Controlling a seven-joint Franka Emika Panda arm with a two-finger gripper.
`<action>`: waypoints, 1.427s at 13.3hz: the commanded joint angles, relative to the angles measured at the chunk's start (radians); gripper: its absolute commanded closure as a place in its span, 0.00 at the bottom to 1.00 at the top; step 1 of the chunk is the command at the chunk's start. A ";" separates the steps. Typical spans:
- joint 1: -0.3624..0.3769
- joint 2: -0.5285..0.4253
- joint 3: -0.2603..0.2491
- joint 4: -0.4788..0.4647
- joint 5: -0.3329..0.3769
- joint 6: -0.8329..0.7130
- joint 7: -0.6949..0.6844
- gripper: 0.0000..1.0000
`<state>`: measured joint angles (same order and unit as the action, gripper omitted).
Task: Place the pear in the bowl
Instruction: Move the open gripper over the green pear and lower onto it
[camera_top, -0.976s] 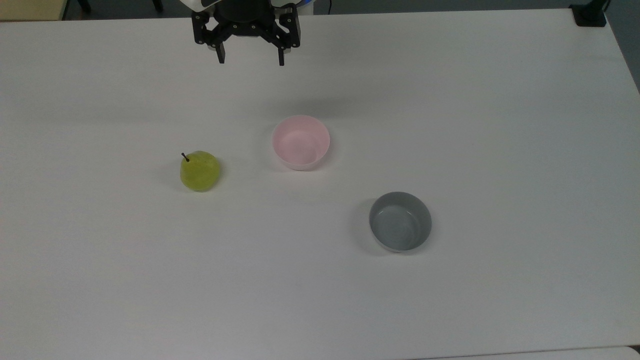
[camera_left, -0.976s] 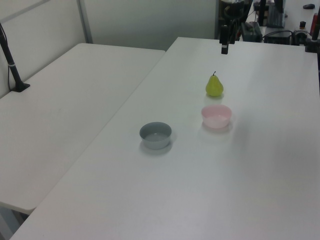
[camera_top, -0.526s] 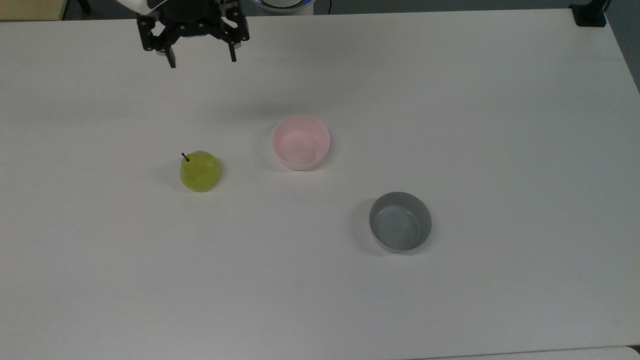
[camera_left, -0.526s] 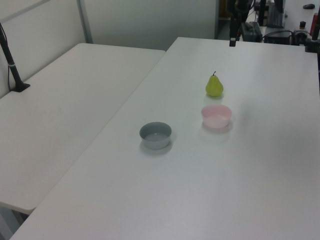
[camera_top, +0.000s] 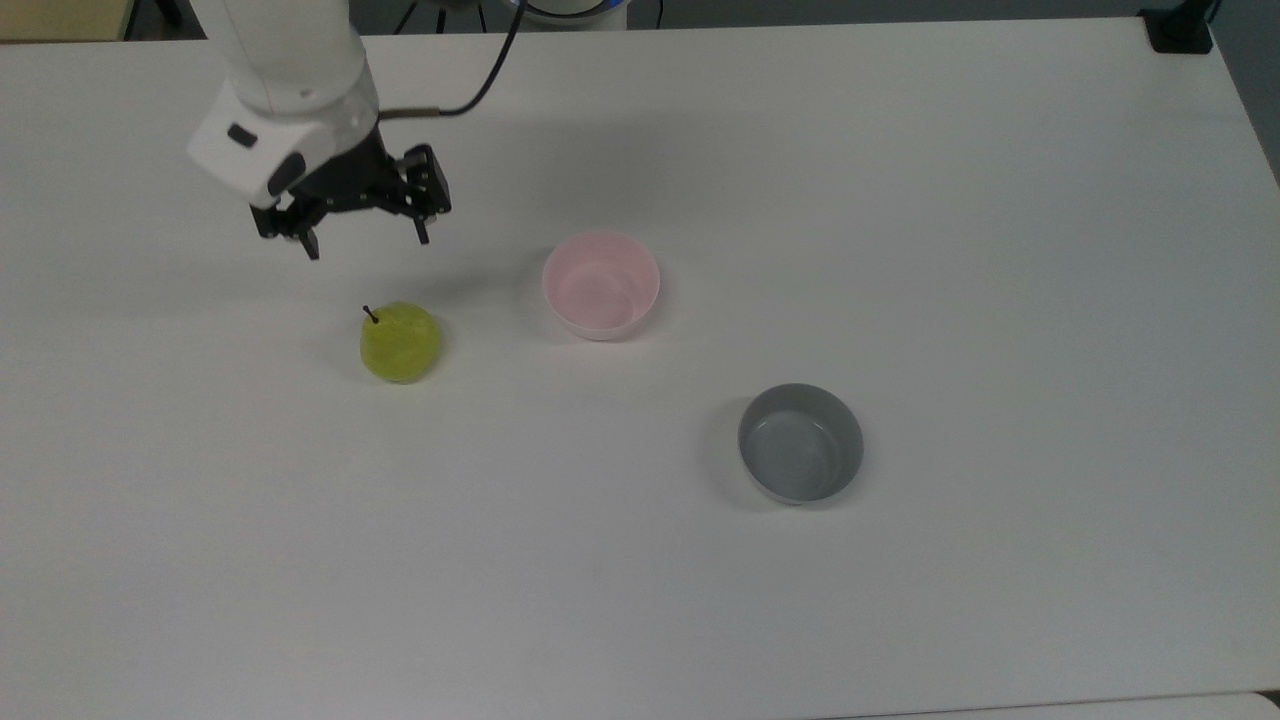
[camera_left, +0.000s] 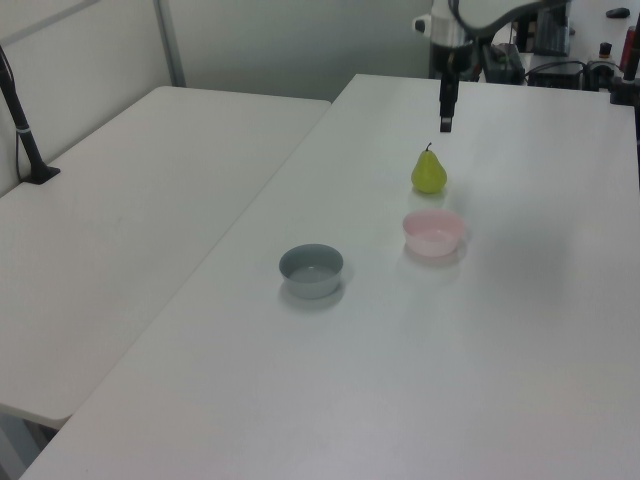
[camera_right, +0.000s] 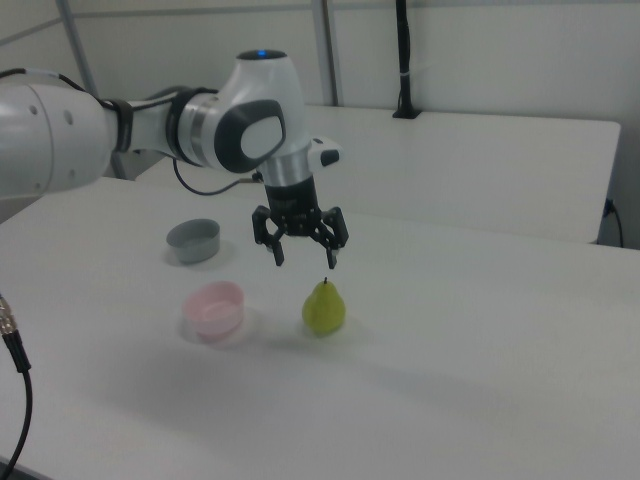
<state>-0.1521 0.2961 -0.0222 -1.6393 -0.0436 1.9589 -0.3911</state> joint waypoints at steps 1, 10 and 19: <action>0.003 0.076 -0.007 -0.016 -0.024 0.090 -0.025 0.00; 0.011 0.193 -0.007 -0.031 -0.044 0.215 -0.015 0.06; 0.012 0.111 -0.007 -0.033 -0.049 0.114 -0.008 0.49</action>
<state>-0.1449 0.4779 -0.0222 -1.6553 -0.0872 2.1388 -0.3912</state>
